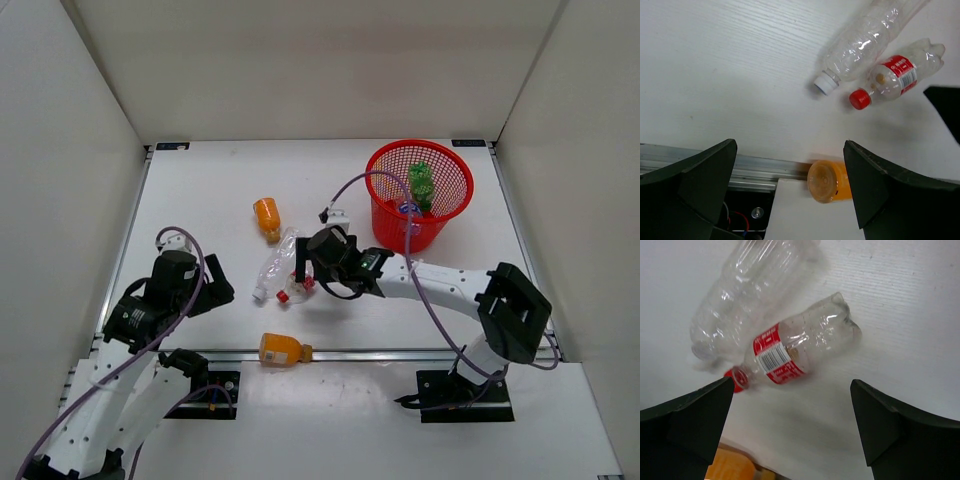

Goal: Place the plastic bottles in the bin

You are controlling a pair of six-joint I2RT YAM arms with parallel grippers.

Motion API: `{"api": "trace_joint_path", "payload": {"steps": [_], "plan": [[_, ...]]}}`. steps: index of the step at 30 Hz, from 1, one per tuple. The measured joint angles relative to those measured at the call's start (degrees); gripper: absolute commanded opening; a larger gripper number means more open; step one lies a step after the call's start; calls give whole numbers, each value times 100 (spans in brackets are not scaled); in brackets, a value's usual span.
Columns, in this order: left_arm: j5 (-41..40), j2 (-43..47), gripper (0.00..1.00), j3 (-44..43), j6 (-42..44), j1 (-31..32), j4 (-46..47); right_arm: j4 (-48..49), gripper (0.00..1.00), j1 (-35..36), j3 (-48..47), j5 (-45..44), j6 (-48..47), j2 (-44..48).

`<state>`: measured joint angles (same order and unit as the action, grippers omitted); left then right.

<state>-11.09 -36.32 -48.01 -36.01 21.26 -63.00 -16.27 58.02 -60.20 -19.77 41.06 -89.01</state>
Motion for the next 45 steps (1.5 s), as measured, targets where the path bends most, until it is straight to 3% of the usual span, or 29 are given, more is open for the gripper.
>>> {"api": "trace_joint_path", "payload": {"steps": [11, 15, 20, 22, 24, 29, 36, 41, 45], "plan": [[131, 236, 99, 7, 367, 323, -686, -92, 99, -328, -601, -173, 1480, -1335], [149, 227, 99, 7, 603, 302, -699, -170, 92, -332, -592, -181, 1919, -1545], [142, 229, 98, 7, 748, 315, -691, -66, 75, -348, -398, -179, 2284, -1545], [136, 247, 99, 7, 774, 313, -693, -42, 50, -361, -367, -188, 2347, -1537], [133, 293, 99, 7, 776, 306, -693, -81, 36, -363, -352, -256, 2382, -1512], [177, 275, 99, 7, 769, 299, -651, -378, 17, -306, -205, -542, 1939, -942], [540, 74, 98, 166, 782, 302, -162, -254, 17, -260, -535, -957, 192, 813], [1003, -586, 99, 254, 809, 278, 321, 459, 23, -1576, -1078, -745, -1244, 1668], [1169, -938, 98, 254, 695, 369, 826, 1185, 28, -2824, -988, -544, -2221, 1950]]}}
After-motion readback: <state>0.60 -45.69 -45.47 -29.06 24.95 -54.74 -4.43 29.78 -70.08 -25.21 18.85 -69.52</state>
